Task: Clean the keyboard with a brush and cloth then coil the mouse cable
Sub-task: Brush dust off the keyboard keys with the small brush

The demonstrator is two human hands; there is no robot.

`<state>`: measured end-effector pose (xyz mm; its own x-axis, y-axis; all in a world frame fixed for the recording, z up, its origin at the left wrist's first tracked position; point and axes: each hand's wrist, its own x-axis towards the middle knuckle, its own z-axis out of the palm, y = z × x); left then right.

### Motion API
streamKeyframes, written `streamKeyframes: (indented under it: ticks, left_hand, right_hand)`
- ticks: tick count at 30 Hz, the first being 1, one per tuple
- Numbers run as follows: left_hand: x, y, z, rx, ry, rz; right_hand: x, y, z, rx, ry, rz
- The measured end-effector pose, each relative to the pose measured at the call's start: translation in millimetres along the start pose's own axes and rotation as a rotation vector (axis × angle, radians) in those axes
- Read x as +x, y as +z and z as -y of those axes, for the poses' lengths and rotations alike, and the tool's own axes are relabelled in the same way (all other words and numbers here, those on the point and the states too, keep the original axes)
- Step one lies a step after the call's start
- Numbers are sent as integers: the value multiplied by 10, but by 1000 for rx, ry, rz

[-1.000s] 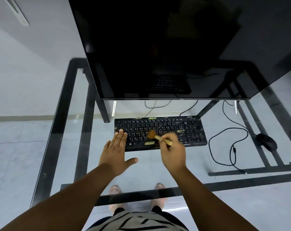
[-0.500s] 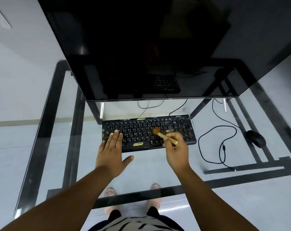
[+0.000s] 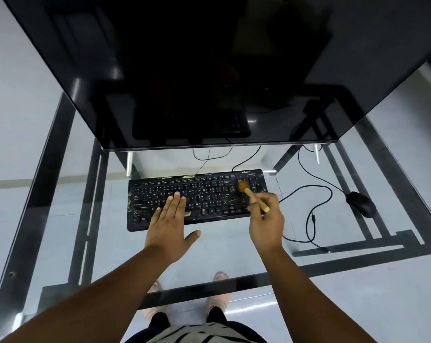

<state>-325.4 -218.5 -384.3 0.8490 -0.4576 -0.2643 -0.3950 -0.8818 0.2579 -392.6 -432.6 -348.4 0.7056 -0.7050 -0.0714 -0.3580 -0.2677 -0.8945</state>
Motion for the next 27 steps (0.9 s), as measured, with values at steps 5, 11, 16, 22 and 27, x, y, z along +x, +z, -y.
streamKeyframes:
  ticks: [5,11,16,22,27]
  left_hand:
    - [59,8,-184,1,3,11]
    - [117,36,-391,7,16,27]
    - [141,75,-534,0,24,26]
    - [155,113,-624,-9,16,46]
    - [146,146,-630,23,10,71]
  right_hand:
    - [108,-127,-63,-122,-6,-39]
    - [171,-308,-129,-3,39,153]
    - [207,-473,-208,-41,27,-61]
    - [213,-538,-240,-114,29,47]
    - [233,-631,-274,-11,34,108]
